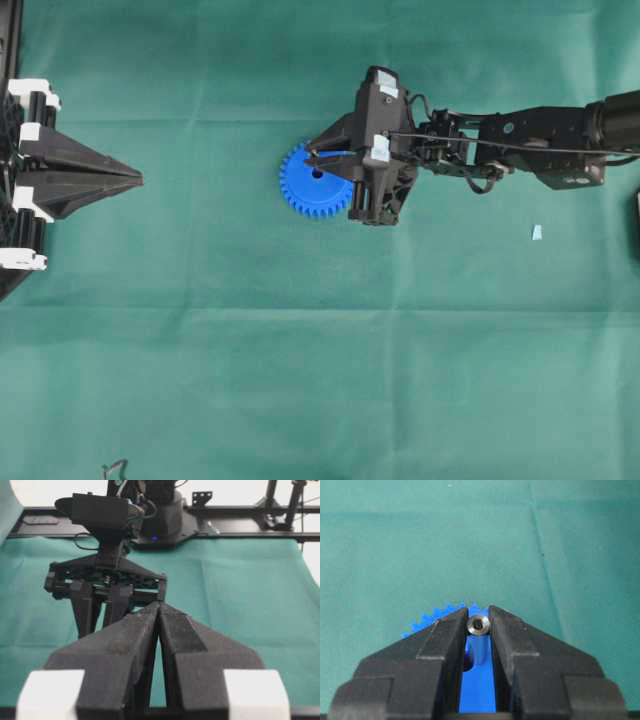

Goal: Insert the shaft into the center hole of the gear.

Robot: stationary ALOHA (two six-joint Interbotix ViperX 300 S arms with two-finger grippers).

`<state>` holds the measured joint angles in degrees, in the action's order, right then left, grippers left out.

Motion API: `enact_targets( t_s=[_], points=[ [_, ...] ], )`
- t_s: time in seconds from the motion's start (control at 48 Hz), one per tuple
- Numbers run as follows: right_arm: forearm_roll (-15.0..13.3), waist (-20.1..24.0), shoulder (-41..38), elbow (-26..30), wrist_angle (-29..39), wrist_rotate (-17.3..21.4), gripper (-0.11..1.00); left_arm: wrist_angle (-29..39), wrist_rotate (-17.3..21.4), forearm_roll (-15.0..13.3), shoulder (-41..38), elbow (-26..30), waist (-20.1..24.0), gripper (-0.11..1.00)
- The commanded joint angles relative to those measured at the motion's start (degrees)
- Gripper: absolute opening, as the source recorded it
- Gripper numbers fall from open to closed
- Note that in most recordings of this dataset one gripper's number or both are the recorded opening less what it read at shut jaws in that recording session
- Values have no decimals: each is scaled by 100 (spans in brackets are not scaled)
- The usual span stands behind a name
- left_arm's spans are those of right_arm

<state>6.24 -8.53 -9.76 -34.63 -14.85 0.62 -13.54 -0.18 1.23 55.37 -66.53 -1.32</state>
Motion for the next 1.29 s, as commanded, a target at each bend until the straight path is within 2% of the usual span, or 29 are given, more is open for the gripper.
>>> enact_targets(
  t_s=[0.0, 0.354, 0.791, 1.27],
  points=[
    [18, -9, 123, 26, -26, -9, 16, -18, -9, 9, -35, 132, -18, 0],
    [97, -18, 272, -220, 9, 0, 16, -18, -9, 9, -35, 141, -9, 0],
    [88, 44, 809, -193, 281, -18, 16, -18, -9, 9, -35, 132, -18, 0],
    [97, 185, 633, -88, 308, 0, 16, -26, -9, 18, -35, 132, -18, 0]
  ],
)
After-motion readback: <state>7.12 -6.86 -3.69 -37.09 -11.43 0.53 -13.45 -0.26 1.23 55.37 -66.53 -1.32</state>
